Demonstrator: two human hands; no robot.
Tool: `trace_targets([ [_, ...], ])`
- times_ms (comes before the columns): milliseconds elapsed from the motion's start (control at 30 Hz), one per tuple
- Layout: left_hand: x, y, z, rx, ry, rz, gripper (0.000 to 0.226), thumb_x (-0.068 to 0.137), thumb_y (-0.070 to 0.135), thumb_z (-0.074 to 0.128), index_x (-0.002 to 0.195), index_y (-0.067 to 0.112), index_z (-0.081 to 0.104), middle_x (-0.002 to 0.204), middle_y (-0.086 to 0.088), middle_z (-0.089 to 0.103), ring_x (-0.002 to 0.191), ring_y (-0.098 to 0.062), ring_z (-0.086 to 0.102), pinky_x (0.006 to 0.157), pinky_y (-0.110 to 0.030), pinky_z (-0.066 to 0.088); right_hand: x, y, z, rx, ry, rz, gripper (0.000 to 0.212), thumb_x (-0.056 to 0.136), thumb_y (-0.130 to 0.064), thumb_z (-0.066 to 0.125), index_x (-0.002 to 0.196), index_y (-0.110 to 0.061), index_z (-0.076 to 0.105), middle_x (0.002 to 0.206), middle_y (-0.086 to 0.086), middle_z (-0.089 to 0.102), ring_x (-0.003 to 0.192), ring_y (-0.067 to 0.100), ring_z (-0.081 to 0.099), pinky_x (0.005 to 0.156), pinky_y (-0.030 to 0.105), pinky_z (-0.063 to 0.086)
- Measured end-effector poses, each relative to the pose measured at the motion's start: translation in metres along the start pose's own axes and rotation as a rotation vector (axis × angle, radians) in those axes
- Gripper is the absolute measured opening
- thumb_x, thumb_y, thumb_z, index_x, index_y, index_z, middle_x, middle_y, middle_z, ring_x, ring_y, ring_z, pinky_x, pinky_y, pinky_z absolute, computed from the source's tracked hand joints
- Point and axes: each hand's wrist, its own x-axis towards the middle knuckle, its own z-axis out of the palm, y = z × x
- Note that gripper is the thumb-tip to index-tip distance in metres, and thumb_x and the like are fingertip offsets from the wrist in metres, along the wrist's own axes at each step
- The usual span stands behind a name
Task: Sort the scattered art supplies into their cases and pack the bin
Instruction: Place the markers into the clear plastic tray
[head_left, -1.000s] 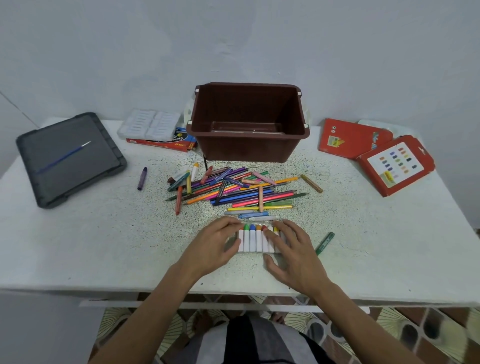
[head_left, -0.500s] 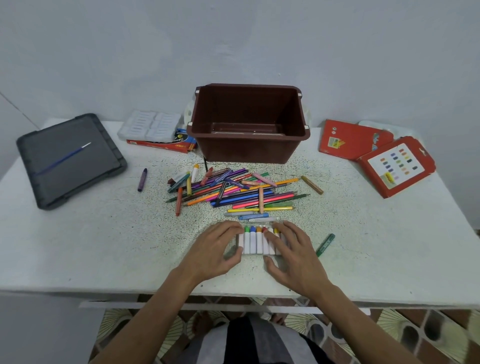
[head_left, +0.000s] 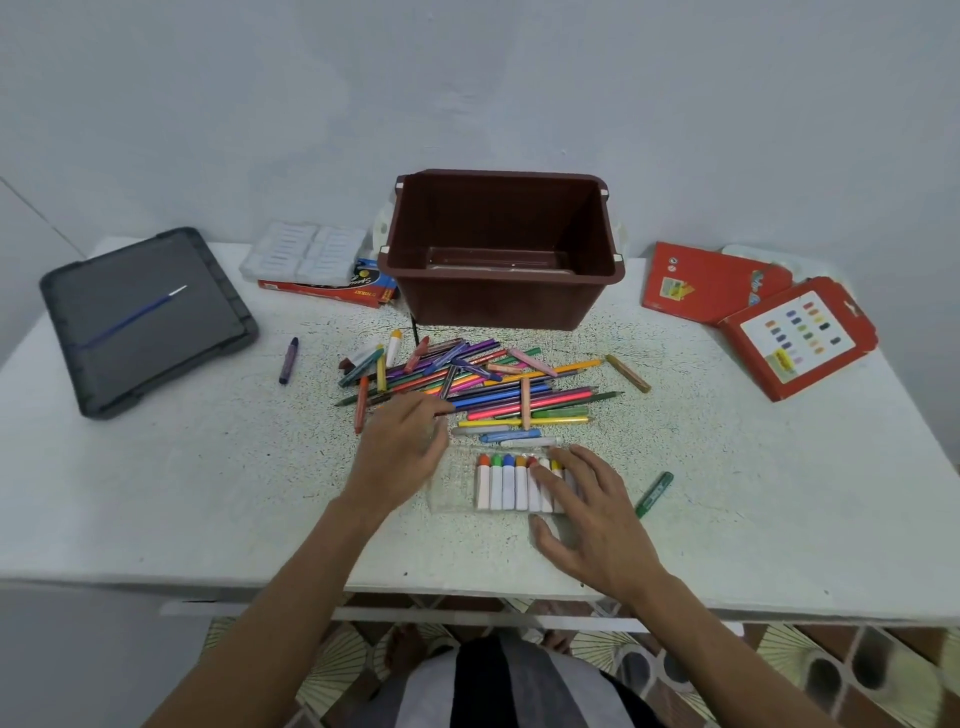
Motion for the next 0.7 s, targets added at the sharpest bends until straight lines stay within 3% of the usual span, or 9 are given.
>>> trace_targets([
  [67, 0.018, -0.012, -0.003, 0.053, 0.038, -0.027, 0.018, 0.086, 0.008, 0.064, 0.104, 0.008, 0.069, 0.094, -0.005, 0.068, 0.082, -0.015, 0.061, 0.08, -0.028, 0.051, 0.0, 0.0, 0.0, 0.001, 0.004, 0.001, 0.053, 0.091, -0.046, 0.058, 0.134, -0.016, 0.057, 0.142, 0.009, 0.05, 0.135, 0.032, 0.041, 0.106, 0.05, 0.04],
  [167, 0.045, -0.029, -0.011, 0.132, 0.069, -0.163, 0.016, 0.092, 0.01, 0.058, 0.103, 0.01, 0.07, 0.093, -0.005, 0.068, 0.077, -0.015, 0.056, 0.073, -0.03, 0.047, 0.001, -0.001, -0.002, -0.008, 0.006, -0.001, 0.052, 0.091, -0.046, 0.058, 0.133, -0.016, 0.057, 0.142, 0.009, 0.051, 0.135, 0.032, 0.041, 0.106, 0.05, 0.04],
  [300, 0.075, -0.045, -0.02, 0.339, 0.02, -0.289, 0.023, 0.096, 0.018, 0.052, 0.113, 0.017, 0.067, 0.109, -0.008, 0.068, 0.1, -0.028, 0.06, 0.089, -0.043, 0.04, 0.0, -0.001, -0.001, -0.006, 0.001, 0.002, 0.054, 0.091, -0.047, 0.059, 0.135, -0.016, 0.056, 0.143, 0.008, 0.05, 0.135, 0.031, 0.04, 0.107, 0.049, 0.04],
  [400, 0.096, -0.052, -0.024, 0.488, -0.171, -0.326, 0.029, 0.098, 0.023, 0.046, 0.12, 0.024, 0.065, 0.115, -0.012, 0.067, 0.111, -0.034, 0.056, 0.099, -0.047, 0.034, 0.0, -0.001, -0.002, -0.006, -0.001, 0.006, 0.054, 0.091, -0.047, 0.058, 0.135, -0.017, 0.056, 0.143, 0.007, 0.049, 0.136, 0.031, 0.04, 0.107, 0.05, 0.04],
  [500, 0.107, -0.056, -0.021, 0.621, -0.35, -0.314, 0.031, 0.1, 0.025, 0.041, 0.113, 0.028, 0.068, 0.111, -0.01, 0.067, 0.113, -0.034, 0.053, 0.105, -0.048, 0.029, 0.0, -0.002, -0.002, -0.008, 0.004, 0.002, 0.054, 0.09, -0.047, 0.059, 0.135, -0.016, 0.057, 0.143, 0.008, 0.05, 0.135, 0.031, 0.04, 0.107, 0.049, 0.039],
  [700, 0.11, -0.062, -0.014, 0.517, -0.283, -0.314, 0.024, 0.096, 0.02, 0.051, 0.111, 0.025, 0.069, 0.109, -0.009, 0.068, 0.111, -0.032, 0.055, 0.103, -0.047, 0.032, 0.0, -0.001, 0.0, -0.01, -0.006, 0.005, 0.054, 0.091, -0.048, 0.057, 0.136, -0.017, 0.056, 0.144, 0.007, 0.049, 0.136, 0.031, 0.039, 0.108, 0.048, 0.038],
])
